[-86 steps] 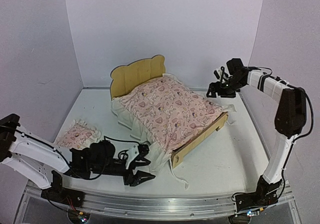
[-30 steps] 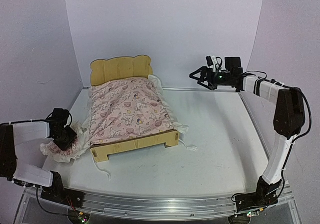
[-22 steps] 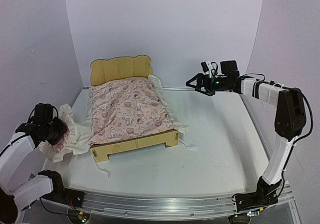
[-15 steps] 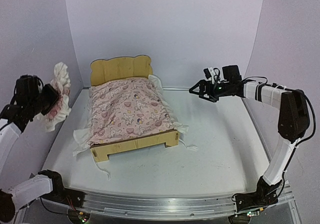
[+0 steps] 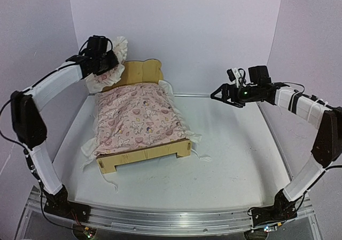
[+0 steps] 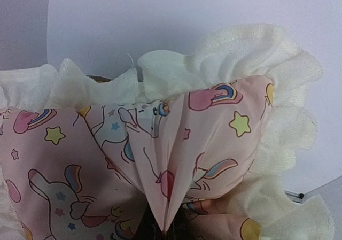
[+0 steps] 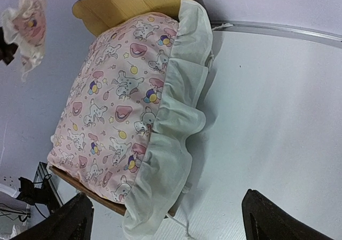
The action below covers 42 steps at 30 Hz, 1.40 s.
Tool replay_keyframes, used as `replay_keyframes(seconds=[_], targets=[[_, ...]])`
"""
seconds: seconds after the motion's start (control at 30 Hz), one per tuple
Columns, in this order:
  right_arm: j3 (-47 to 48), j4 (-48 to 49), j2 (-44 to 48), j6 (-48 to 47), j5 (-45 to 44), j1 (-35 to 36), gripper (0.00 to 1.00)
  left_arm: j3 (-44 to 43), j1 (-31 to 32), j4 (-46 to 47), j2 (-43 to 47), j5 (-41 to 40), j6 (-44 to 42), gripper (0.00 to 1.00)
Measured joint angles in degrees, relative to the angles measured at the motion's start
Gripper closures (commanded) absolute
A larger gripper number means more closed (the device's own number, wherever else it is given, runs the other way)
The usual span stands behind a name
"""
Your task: Set up the pet bed
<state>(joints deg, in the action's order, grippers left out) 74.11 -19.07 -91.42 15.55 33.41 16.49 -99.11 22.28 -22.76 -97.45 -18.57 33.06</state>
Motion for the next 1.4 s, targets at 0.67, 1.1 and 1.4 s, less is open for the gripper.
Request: replay_keyframes(seconds=[0.67, 1.1, 1.4], targets=[[-6.2, -6.0, 6.8, -1.4, -4.3, 0.0, 0.02, -32.7, 9.6, -4.9, -35.3, -24.4, 21.3, 1.00], [-8.3, -6.8, 9.5, -2.9, -5.4, 0.0, 0.02, -28.8, 9.5, 10.9, -40.6, -15.9, -8.6, 1.00], [-8.4, -6.9, 9.5, -3.1, -5.4, 0.0, 0.02, -25.0, 8.5, 10.9, -40.0, -18.1, -14.1, 1.00]])
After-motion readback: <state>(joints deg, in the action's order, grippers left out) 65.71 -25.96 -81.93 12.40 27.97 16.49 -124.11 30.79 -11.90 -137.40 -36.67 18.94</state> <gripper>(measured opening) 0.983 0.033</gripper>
